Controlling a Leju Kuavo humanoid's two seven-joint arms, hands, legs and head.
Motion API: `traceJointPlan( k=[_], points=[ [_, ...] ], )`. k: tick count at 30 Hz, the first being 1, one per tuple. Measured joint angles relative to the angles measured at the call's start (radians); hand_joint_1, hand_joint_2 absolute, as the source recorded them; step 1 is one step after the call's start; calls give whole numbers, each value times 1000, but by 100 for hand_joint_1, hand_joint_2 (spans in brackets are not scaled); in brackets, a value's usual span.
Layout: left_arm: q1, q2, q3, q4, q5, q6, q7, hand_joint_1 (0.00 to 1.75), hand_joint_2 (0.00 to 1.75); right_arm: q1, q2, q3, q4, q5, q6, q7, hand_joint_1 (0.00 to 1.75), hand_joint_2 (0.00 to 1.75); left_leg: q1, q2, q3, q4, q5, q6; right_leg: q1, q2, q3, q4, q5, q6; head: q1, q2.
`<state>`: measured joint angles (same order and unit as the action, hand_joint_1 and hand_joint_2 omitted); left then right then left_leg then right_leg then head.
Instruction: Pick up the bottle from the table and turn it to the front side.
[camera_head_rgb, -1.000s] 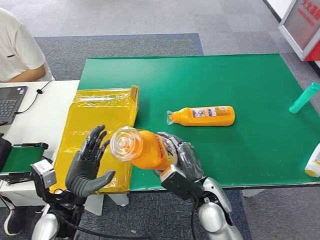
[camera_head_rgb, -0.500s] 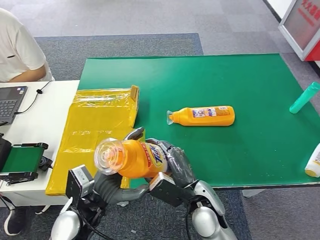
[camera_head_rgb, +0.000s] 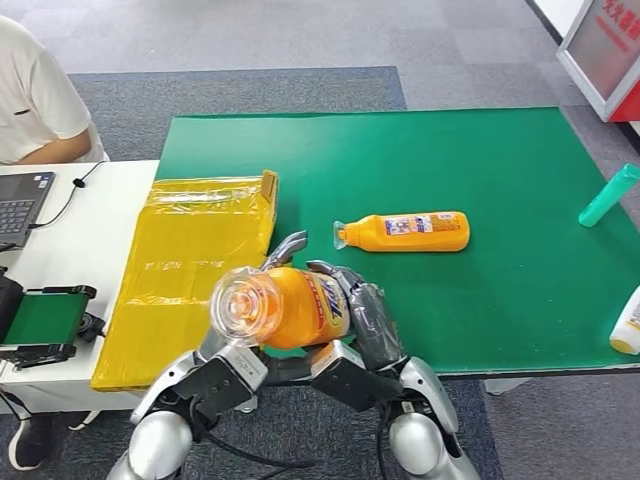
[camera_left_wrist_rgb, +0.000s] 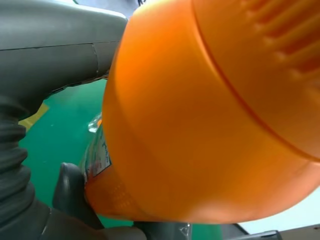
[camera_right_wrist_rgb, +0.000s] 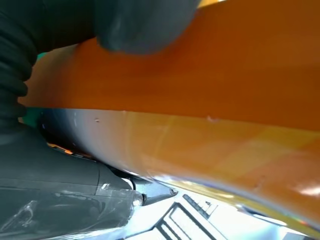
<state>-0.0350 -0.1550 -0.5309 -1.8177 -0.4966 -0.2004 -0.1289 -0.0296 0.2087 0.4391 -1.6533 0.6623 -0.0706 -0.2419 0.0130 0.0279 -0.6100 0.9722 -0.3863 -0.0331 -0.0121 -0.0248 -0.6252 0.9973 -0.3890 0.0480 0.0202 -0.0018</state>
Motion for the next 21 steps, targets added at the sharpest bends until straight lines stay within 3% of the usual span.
traceJointPlan(
  k=[11, 12, 15, 16, 21],
  points=[
    [-44, -9, -43, -18, -48, 38, -7, 175, 175, -2, -3, -5, -79, 8, -12, 13, 175, 175, 0, 0, 0, 0, 0, 0, 0, 0, 0, 0, 0, 0, 0, 0],
    [-45, -9, -45, -19, -48, 38, -7, 175, 175, -2, -3, -5, -81, 8, -14, 12, 144, 175, 0, 0, 0, 0, 0, 0, 0, 0, 0, 0, 0, 0, 0, 0],
    [-48, -9, -50, -24, -48, 40, -8, 175, 175, -2, -3, -5, -86, 4, -18, 14, 13, 175, 0, 0, 0, 0, 0, 0, 0, 0, 0, 0, 0, 0, 0, 0],
    [-48, -9, -51, -25, -50, 43, -9, 175, 175, -2, -3, -5, -87, 1, -18, 17, 0, 175, 0, 0, 0, 0, 0, 0, 0, 0, 0, 0, 0, 0, 0, 0],
    [-39, -9, -54, -39, -69, 69, -13, 175, 175, -3, -3, -7, -87, -11, -20, 40, 0, 175, 0, 0, 0, 0, 0, 0, 0, 0, 0, 0, 0, 0, 0, 0]
  ],
)
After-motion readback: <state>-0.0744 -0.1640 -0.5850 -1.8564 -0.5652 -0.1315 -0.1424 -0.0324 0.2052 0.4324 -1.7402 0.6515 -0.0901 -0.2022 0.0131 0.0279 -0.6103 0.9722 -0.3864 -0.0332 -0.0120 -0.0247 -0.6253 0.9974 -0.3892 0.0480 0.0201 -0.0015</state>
